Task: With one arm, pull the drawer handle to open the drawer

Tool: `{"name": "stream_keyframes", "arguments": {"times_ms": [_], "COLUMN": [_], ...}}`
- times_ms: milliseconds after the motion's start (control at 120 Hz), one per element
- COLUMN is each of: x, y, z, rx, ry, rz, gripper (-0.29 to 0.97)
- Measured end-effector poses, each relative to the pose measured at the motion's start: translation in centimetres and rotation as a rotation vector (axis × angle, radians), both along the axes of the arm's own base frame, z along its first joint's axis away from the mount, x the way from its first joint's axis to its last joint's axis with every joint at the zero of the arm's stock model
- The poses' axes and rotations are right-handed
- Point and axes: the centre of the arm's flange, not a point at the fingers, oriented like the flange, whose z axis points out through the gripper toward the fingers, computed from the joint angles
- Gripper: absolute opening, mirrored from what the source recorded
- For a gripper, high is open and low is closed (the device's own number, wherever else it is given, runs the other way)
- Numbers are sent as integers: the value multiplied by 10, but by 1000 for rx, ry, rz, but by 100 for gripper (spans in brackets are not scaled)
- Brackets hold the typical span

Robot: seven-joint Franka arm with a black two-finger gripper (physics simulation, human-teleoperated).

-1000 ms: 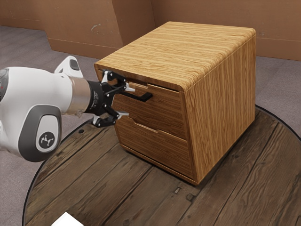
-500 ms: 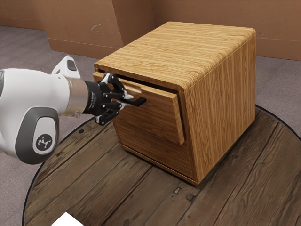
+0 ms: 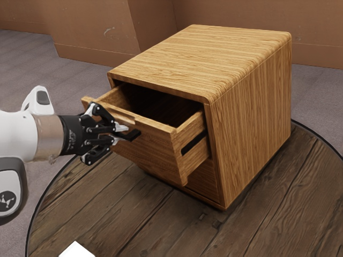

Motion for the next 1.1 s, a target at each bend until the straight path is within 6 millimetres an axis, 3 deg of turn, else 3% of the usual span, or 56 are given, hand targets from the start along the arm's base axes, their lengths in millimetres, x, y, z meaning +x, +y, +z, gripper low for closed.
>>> {"name": "stream_keyframes", "arguments": {"times_ms": [350,642,1100], "x": [-42,-72,-127], "y": [-12,13,1], "z": [-3,-7,-5], "rx": [27,12,76], "ry": [-34,-57,-93], "rz": [-18,21,17], "gripper": [-9,-9,-10]}}
